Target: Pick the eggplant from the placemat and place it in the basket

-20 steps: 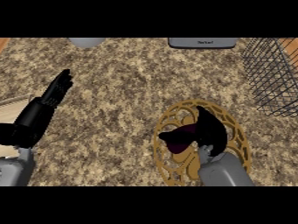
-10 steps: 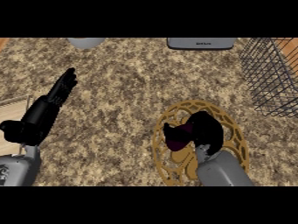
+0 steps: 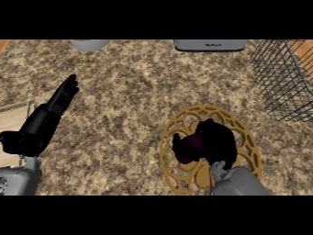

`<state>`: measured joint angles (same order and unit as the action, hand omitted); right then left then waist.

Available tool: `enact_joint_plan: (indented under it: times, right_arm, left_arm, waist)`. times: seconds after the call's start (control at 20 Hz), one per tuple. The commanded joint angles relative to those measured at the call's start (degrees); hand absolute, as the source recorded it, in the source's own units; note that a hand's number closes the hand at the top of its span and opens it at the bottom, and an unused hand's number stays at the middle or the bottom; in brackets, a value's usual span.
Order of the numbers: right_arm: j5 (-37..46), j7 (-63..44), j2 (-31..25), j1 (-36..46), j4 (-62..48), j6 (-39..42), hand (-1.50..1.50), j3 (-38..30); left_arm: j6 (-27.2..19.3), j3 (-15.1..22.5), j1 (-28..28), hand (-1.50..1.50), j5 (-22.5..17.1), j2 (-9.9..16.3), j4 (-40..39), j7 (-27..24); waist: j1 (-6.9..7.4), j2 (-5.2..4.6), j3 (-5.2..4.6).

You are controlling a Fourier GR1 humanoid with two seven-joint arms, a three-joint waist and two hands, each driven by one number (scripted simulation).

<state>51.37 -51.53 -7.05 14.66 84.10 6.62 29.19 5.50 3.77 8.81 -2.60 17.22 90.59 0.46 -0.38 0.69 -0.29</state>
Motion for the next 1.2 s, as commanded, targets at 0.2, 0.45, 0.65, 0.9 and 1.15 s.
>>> enact_joint_plan:
  times: [0.2,0.45,0.65,0.9,1.15]
  right_arm:
    - [-4.97,31.21,-18.57,-12.49,17.91,-1.89,1.50,8.59]
    - [-18.07,39.99,-21.91,-21.18,29.92,-5.87,1.50,-0.27]
    - [-27.33,43.77,-19.99,-24.38,41.22,-8.83,1.50,-6.16]
    - [-39.44,41.57,-24.62,-32.91,57.14,-6.06,1.50,-17.59]
    - [-51.98,38.09,-27.53,-35.69,59.64,-1.60,1.50,-34.60]
  left_arm:
    - [0.31,-1.41,-1.89,0.00,-0.83,0.53,0.72,-0.41]
    - [1.15,-2.55,-3.15,0.00,-0.70,1.09,-0.53,-3.58]
    - [0.40,-2.16,-3.07,0.00,-0.42,0.81,0.90,-1.09]
    - [0.00,-2.63,-0.82,0.00,0.05,0.86,0.63,0.73]
    - [1.61,-1.91,-1.26,0.00,0.96,-0.50,-2.32,-3.42]
  waist:
    - [-1.63,0.01,0.39]
    - [-1.54,-0.41,0.33]
    - [-2.11,-0.16,0.38]
    - [-2.05,-0.29,0.31]
    - [-0.65,-0.61,0.29]
